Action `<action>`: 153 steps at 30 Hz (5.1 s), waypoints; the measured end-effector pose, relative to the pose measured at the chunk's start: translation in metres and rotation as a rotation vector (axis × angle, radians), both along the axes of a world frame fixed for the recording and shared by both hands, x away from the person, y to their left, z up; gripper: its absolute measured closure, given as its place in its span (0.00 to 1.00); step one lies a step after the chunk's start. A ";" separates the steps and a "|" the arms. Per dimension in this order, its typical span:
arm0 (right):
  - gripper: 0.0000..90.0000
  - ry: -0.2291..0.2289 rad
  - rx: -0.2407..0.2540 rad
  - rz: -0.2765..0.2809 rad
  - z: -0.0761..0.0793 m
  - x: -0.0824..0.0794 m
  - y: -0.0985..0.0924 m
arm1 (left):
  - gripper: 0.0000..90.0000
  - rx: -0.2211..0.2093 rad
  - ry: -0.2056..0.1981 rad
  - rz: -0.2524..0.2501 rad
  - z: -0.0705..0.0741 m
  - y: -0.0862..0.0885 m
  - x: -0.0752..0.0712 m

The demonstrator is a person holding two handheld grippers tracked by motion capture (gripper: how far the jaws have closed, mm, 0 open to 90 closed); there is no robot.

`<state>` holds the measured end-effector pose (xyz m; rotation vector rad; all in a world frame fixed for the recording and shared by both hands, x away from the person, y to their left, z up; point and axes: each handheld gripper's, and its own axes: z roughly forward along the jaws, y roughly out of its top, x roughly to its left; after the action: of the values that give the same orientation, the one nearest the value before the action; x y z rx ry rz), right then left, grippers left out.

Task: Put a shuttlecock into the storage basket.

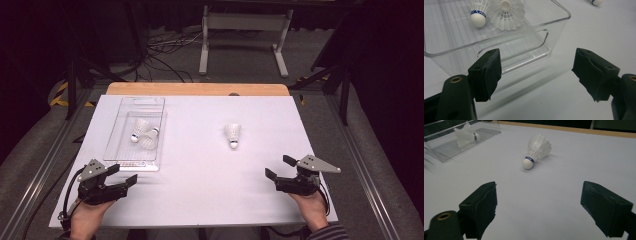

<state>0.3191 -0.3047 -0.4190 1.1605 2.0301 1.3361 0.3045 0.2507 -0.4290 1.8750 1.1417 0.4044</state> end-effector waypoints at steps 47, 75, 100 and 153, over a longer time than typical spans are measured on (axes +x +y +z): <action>0.15 -0.003 0.011 0.044 0.006 0.052 0.051 | 0.27 0.006 -0.015 -0.006 0.001 0.000 -0.002; 0.15 0.046 0.005 0.033 0.015 0.089 0.065 | 0.27 0.006 -0.018 -0.005 0.001 0.000 -0.002; 0.18 0.124 -0.075 0.035 0.026 0.121 0.088 | 0.27 0.004 -0.018 -0.012 0.001 0.000 -0.002; 0.38 0.436 -0.439 0.021 0.044 0.199 0.139 | 0.26 0.008 -0.017 -0.041 0.001 -0.002 -0.003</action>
<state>0.5176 -0.1656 -0.3749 1.2952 2.4749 0.6183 0.3019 0.2490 -0.4278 1.8953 1.0900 0.4024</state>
